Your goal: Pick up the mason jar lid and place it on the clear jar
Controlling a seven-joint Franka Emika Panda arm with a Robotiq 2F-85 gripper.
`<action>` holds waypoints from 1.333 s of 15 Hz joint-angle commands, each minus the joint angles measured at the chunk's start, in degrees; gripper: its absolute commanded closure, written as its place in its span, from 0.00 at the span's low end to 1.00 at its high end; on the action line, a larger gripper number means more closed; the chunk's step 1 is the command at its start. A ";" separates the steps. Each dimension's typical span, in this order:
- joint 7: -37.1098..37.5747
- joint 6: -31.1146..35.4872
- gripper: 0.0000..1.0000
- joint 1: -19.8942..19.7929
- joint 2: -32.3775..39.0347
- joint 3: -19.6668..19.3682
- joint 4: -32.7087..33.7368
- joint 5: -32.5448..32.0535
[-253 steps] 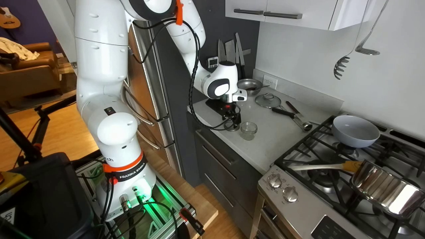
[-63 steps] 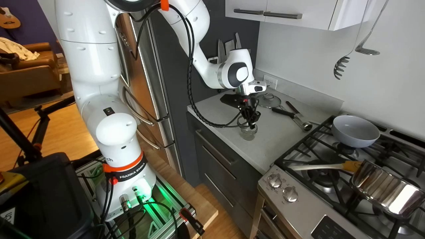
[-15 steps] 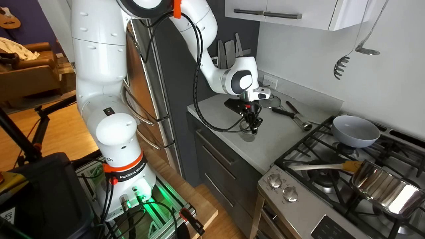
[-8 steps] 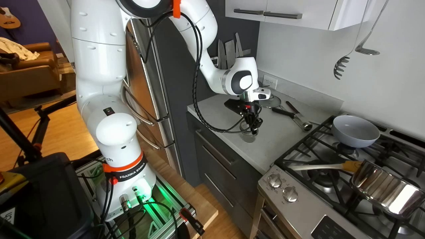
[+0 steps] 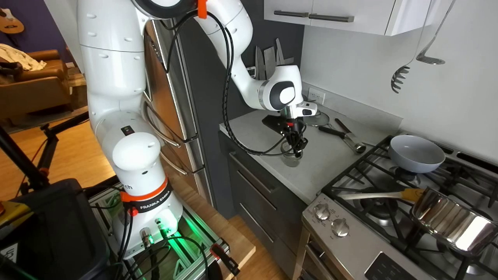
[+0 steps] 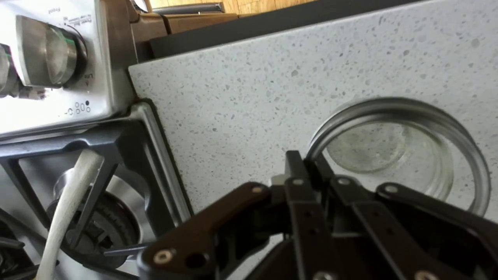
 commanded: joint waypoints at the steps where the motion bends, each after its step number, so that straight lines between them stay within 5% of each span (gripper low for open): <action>1: 0.23 -0.23 0.98 -0.07 -1.80 -0.63 -1.77 -1.09; 20: -0.87 -1.39 0.98 -0.83 0.84 0.09 0.78 1.90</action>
